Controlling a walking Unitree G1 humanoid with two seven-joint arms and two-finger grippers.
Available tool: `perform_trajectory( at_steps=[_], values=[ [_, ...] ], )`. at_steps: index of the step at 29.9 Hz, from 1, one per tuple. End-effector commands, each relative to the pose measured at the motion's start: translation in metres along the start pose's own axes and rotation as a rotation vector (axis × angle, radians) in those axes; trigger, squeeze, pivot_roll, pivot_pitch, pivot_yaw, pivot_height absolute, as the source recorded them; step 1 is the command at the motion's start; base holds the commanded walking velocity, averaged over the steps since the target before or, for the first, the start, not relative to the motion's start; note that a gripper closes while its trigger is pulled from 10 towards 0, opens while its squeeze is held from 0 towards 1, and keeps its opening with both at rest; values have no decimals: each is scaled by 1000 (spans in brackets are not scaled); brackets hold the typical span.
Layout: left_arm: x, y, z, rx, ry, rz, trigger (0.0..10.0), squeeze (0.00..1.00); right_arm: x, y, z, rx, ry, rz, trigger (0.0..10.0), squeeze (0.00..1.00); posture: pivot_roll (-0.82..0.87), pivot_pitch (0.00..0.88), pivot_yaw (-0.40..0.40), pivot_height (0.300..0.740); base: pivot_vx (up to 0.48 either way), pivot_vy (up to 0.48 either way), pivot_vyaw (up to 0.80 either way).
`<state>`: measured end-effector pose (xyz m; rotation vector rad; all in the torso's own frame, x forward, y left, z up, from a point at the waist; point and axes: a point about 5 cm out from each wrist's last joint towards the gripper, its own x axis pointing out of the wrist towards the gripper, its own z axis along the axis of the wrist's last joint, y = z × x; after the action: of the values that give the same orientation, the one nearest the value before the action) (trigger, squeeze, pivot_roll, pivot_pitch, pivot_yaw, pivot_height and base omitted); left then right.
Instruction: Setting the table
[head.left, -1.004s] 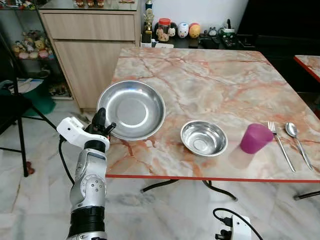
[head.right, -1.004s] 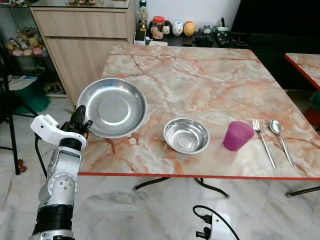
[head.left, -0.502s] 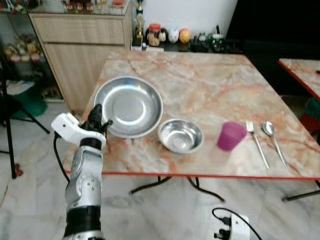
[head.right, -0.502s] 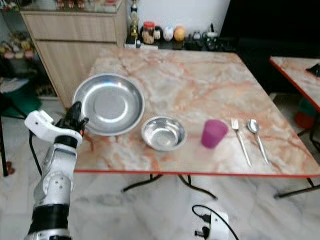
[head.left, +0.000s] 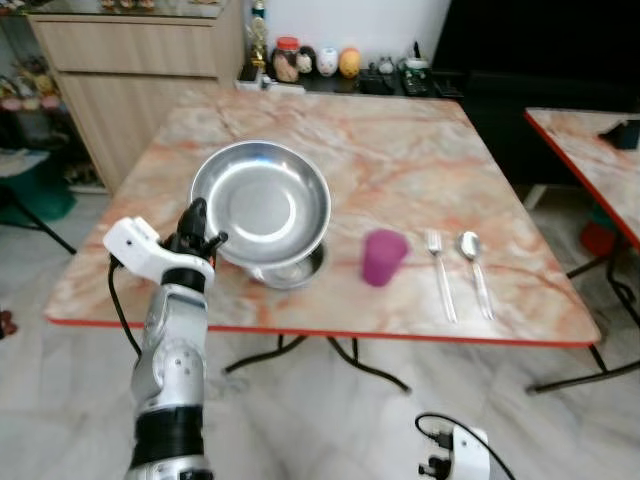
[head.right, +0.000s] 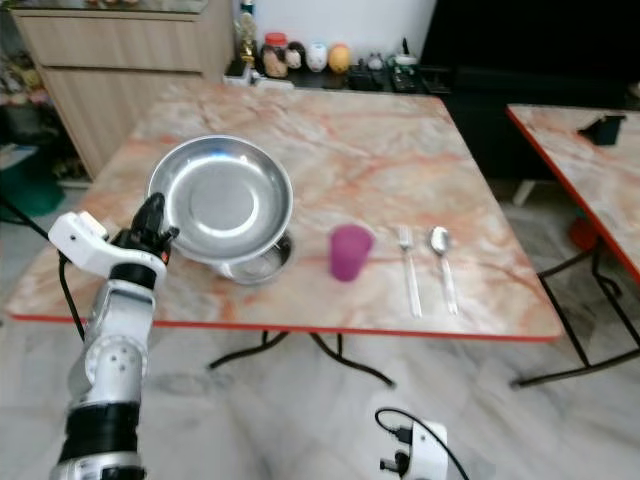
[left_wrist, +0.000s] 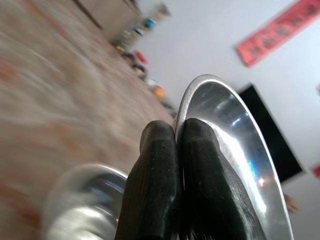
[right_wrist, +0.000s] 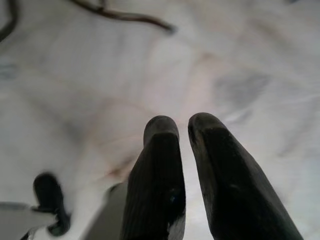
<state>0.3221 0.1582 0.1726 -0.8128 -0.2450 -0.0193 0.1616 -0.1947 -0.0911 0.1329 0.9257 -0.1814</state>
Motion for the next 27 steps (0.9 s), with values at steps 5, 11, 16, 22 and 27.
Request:
perform_trajectory(
  at_steps=[5,11,16,22,27],
  values=[
    [3,-5,11,4,-27,-34,10000,0,2,11,6,12,-16,13,10000,0,64,0,-70,740,0,-379,0],
    [3,-6,12,9,-30,-39,10000,0,2,13,7,12,-19,17,10000,0,67,0,-69,740,0,-377,0],
    [4,-7,12,10,-25,-39,10000,0,2,12,7,14,-18,15,10000,0,62,0,-65,740,0,-380,0],
    [4,-7,12,11,-19,-41,10000,0,2,8,5,20,-19,9,10000,0,59,0,-60,740,0,-381,0],
    [4,-7,11,14,-16,-40,10000,0,0,-2,4,23,-22,2,10000,0,60,0,-60,740,0,-381,0]
  ],
)
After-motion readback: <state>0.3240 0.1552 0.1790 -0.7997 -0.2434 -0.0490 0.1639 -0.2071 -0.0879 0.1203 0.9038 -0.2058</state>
